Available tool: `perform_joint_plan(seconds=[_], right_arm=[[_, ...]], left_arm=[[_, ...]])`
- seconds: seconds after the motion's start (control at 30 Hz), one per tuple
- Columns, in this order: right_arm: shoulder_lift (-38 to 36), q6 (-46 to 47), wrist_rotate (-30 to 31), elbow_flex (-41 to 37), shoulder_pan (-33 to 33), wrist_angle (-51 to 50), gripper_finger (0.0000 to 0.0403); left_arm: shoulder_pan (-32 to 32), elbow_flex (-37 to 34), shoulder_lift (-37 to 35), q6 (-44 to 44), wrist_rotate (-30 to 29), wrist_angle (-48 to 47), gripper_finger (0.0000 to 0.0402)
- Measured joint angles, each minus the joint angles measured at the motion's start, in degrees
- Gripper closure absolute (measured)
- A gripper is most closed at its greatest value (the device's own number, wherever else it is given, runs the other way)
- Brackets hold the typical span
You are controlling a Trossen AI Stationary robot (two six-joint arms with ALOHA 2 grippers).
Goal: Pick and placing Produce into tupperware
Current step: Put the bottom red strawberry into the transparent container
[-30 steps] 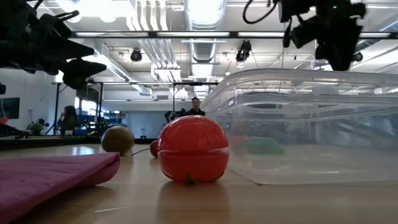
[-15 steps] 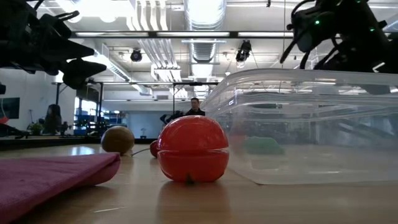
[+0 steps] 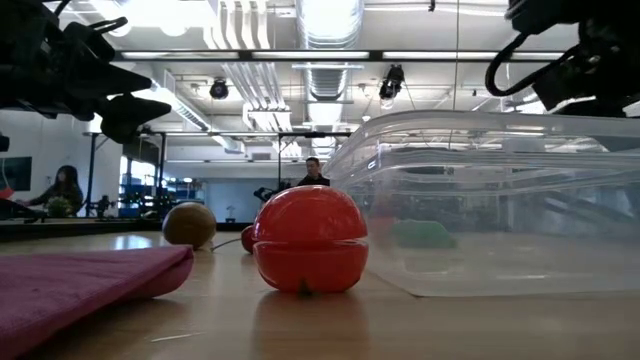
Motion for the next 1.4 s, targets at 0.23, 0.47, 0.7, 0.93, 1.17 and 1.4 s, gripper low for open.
perform_joint_plan(seconds=[0.23,0.47,0.7,0.93,1.17,1.4], right_arm=[[5.2,2.7,0.2,0.0,2.1,1.8,0.017],[8.4,3.1,0.3,-0.9,2.0,1.5,0.017],[7.4,6.3,0.3,-3.3,2.0,1.6,0.017],[7.3,5.2,6.8,-4.4,2.0,3.6,0.017],[7.2,5.9,6.4,-7.3,1.9,4.7,0.017],[6.9,6.1,6.4,-8.7,1.9,5.6,0.017]], left_arm=[[0.0,0.0,0.0,0.0,0.0,0.0,0.0146],[0.0,0.0,0.0,0.0,0.0,0.0,0.0146],[0.0,0.0,0.0,0.0,0.0,0.0,0.0146],[0.0,0.0,0.0,0.0,0.0,0.0,0.0146],[0.0,0.0,0.0,0.0,0.0,0.0,0.0146],[0.0,0.0,0.0,0.0,0.0,0.0,0.0146]])
